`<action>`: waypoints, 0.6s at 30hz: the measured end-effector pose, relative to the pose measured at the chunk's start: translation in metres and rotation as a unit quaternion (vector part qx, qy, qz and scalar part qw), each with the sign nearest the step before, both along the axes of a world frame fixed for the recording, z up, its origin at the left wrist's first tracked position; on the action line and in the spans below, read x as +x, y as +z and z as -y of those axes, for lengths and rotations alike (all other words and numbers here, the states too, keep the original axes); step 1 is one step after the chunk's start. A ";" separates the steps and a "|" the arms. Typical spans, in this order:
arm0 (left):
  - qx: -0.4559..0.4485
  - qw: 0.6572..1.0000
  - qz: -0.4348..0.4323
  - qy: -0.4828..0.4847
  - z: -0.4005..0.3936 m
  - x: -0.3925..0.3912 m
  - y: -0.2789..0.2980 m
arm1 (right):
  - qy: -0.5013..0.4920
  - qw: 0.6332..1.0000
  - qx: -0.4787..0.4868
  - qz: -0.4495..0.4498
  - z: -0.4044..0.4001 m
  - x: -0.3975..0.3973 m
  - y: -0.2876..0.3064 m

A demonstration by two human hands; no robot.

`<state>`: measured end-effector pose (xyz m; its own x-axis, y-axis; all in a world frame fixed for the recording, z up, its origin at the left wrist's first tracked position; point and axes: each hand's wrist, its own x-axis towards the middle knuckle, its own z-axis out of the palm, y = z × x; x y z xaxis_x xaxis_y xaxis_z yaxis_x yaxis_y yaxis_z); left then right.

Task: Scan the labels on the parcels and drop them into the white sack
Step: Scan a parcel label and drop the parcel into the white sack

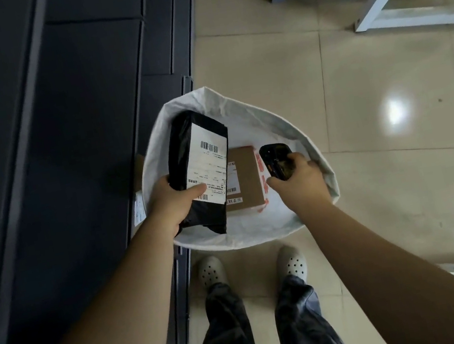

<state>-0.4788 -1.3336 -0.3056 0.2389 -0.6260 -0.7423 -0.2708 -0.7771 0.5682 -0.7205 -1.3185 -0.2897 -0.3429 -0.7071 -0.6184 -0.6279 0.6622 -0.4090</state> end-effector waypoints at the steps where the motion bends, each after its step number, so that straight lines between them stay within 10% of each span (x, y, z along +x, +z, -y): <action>1: 0.001 1.000 -0.002 -0.006 0.002 -0.004 -0.001 | 0.006 1.000 0.005 -0.002 0.001 0.002 -0.001; 18: 0.047 0.996 0.054 -0.057 0.056 -0.064 -0.151 | -0.010 0.998 0.051 -0.038 0.024 -0.018 -0.071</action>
